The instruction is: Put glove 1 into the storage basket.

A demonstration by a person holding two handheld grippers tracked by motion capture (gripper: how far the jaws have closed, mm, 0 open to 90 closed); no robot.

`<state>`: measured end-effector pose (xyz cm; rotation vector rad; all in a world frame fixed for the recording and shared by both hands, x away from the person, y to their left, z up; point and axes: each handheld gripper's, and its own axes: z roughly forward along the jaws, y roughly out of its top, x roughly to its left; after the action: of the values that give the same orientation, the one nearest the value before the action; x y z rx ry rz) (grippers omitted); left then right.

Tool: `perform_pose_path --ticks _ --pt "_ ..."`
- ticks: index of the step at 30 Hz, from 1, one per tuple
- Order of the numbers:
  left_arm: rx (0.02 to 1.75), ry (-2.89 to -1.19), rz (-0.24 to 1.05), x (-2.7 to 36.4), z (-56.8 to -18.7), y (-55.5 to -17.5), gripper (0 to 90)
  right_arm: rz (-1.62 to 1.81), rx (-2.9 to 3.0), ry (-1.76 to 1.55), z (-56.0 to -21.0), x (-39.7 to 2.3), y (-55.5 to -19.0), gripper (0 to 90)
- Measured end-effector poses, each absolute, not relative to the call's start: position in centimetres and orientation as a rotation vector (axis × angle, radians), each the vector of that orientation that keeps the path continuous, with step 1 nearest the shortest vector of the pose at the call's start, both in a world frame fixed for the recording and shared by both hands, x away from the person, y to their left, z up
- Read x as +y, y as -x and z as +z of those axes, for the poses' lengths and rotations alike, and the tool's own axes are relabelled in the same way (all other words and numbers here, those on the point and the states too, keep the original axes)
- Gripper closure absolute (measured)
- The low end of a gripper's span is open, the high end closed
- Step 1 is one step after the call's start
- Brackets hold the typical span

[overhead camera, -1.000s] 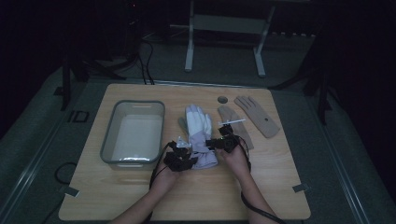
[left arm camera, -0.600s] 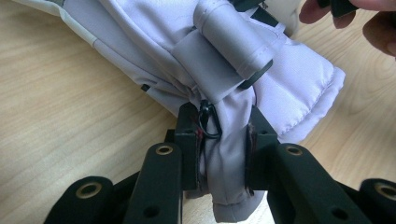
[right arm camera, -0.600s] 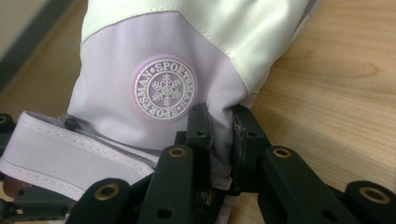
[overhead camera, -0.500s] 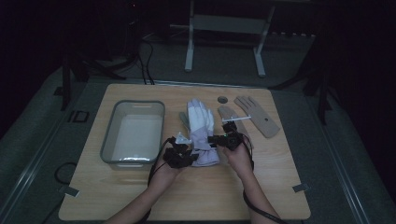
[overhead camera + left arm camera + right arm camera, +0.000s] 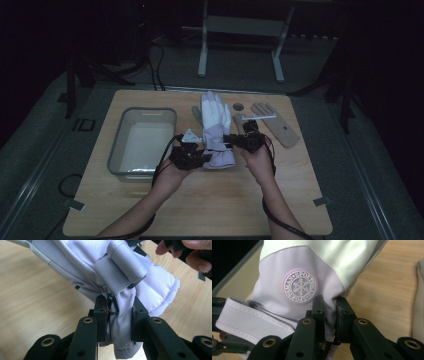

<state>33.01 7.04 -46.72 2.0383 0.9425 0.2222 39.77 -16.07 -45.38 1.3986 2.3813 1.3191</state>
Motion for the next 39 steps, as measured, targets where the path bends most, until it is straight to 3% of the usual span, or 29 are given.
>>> perform_pose_path --ticks 15,39 --pt "0.924 -2.033 0.267 11.3 -43.1 -32.6 73.2 1.368 2.391 -1.315 -41.6 -12.3 -39.8 79.5" --pt "1.024 -2.01 0.334 22.1 -41.9 -30.5 73.2 1.403 2.502 -1.174 -40.5 -0.9 -40.1 79.7"
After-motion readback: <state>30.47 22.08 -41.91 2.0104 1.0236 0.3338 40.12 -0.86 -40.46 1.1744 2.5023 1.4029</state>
